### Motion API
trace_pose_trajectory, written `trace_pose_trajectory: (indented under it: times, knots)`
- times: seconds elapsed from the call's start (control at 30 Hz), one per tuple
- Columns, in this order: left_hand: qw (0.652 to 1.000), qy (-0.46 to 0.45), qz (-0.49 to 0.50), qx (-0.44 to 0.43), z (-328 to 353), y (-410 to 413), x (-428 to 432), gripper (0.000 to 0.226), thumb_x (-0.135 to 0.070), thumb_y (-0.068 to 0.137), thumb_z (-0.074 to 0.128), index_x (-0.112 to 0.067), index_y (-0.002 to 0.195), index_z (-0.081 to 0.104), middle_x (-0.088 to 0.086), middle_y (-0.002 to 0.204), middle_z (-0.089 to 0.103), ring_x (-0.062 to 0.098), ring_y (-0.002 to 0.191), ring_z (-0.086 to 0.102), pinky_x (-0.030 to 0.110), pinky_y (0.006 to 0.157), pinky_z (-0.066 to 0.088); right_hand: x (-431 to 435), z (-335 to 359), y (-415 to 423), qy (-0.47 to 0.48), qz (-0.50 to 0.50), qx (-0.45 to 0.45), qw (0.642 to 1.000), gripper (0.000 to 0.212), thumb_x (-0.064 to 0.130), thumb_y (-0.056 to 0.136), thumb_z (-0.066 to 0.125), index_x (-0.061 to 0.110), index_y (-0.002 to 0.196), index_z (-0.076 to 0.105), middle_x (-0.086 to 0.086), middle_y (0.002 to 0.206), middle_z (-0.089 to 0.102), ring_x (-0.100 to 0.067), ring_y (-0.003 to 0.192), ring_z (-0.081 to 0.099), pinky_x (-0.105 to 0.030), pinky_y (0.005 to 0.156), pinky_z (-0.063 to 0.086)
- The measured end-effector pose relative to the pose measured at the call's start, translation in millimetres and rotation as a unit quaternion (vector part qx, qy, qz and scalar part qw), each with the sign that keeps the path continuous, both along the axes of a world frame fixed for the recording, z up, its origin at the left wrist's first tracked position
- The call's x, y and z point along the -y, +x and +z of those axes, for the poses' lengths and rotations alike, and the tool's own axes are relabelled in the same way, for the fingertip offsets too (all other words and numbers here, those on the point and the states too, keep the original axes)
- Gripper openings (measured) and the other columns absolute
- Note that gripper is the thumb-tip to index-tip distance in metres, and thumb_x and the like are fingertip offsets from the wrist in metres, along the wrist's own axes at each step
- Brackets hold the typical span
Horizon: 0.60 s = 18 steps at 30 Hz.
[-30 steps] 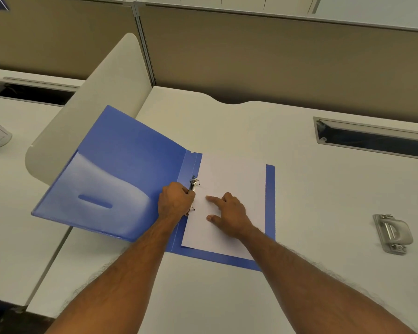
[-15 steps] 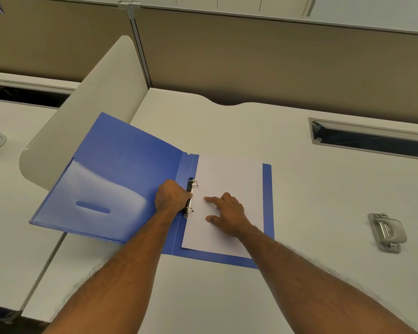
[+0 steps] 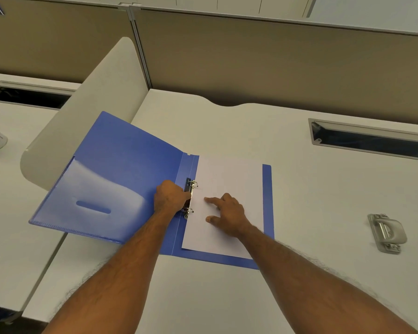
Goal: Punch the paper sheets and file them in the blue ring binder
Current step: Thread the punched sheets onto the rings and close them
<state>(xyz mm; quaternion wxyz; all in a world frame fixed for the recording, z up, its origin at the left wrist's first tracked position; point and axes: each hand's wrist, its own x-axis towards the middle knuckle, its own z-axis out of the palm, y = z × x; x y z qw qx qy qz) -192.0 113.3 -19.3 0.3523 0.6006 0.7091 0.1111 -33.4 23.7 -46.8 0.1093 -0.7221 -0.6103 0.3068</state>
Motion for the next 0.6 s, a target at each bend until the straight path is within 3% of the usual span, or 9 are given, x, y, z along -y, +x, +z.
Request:
trace_pose_trajectory:
  times: [0.1, 0.23, 0.43, 0.6]
  knots:
    - [0.999, 0.007, -0.017, 0.027, 2.9, 1.8, 2.5, 0.011, -0.022, 0.080, 0.074, -0.014, 0.074, 0.070, -0.002, 0.062, 0.062, 0.013, 0.056, 0.059, 0.025, 0.050, 0.050, -0.8, 0.1, -0.3, -0.002, 0.001, 0.004, 1.000, 0.058, 0.043, 0.088, 0.062, 0.036, 0.141, 0.041, -0.001, 0.120, 0.049, -0.019, 0.113, 0.046, -0.031, 0.096, 0.035]
    - [0.997, 0.055, -0.059, 0.016, 3.0, 7.0, 13.3, 0.016, -0.027, 0.082, 0.072, -0.011, 0.084, 0.074, 0.002, 0.071, 0.069, 0.014, 0.059, 0.062, 0.023, 0.054, 0.050, -1.1, 0.3, -1.2, -0.006, 0.001, 0.013, 1.000, 0.058, 0.044, 0.087, 0.062, 0.037, 0.141, 0.040, -0.001, 0.120, 0.049, -0.019, 0.114, 0.046, -0.032, 0.096, 0.036]
    - [0.970, 0.157, -0.156, -0.102, -11.6, 14.4, 34.2, 0.035, -0.040, 0.095, 0.050, -0.011, 0.106, 0.064, 0.007, 0.098, 0.057, 0.014, 0.072, 0.049, 0.027, 0.060, 0.040, -0.3, -0.1, -1.3, -0.007, 0.002, 0.017, 1.000, 0.058, 0.045, 0.087, 0.062, 0.037, 0.141, 0.040, -0.002, 0.121, 0.049, -0.020, 0.115, 0.046, -0.033, 0.098, 0.036]
    - [0.968, 0.132, -0.186, -0.100, -24.1, 7.7, 38.3, 0.035, -0.035, 0.100, 0.037, -0.011, 0.118, 0.056, 0.009, 0.109, 0.057, 0.015, 0.076, 0.048, 0.027, 0.067, 0.046, -0.6, -0.1, -2.6, -0.014, 0.001, 0.024, 1.000, 0.059, 0.046, 0.088, 0.061, 0.038, 0.142, 0.039, -0.002, 0.125, 0.048, -0.021, 0.116, 0.046, -0.033, 0.098, 0.038]
